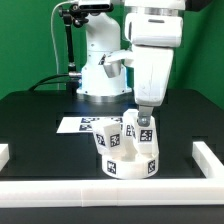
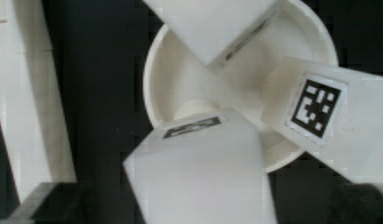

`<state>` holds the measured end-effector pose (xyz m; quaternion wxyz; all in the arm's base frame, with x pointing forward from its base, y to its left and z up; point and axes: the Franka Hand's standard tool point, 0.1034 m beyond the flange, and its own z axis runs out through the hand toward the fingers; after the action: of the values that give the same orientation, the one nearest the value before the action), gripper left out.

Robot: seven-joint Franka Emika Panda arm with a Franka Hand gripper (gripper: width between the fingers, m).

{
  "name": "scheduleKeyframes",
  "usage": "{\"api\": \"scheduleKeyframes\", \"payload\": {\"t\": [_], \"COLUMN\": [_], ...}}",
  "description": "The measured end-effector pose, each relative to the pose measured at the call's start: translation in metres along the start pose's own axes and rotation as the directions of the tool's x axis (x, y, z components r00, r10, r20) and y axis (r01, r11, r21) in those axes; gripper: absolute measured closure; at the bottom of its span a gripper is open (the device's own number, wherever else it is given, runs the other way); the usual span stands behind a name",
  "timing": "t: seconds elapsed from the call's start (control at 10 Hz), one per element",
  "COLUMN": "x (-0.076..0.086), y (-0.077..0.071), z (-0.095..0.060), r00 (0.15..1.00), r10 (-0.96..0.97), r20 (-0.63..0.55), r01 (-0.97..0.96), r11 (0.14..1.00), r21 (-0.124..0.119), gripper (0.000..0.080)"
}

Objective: Assemble stool

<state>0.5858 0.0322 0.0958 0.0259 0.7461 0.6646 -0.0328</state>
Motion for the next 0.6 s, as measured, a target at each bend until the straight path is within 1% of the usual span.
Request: {"api": "scheduleKeyframes", "payload": {"t": [0.2, 0.5, 0.6], "x": [0.003, 0.004, 0.0029], "y": [-0.0013, 0.0, -0.0001], "z": [0.008, 0.0093, 0.0097], "r00": [1.0, 1.0, 1.0], "r10": [0.006, 0.025, 0.028], "r20": [0.004, 0.005, 0.005], "r01": [-0.006, -0.025, -0.028], "r11": [1.0, 1.0, 1.0], "r21": [0.01, 0.01, 0.011], "gripper": [0.015, 0.015, 0.0265]}}
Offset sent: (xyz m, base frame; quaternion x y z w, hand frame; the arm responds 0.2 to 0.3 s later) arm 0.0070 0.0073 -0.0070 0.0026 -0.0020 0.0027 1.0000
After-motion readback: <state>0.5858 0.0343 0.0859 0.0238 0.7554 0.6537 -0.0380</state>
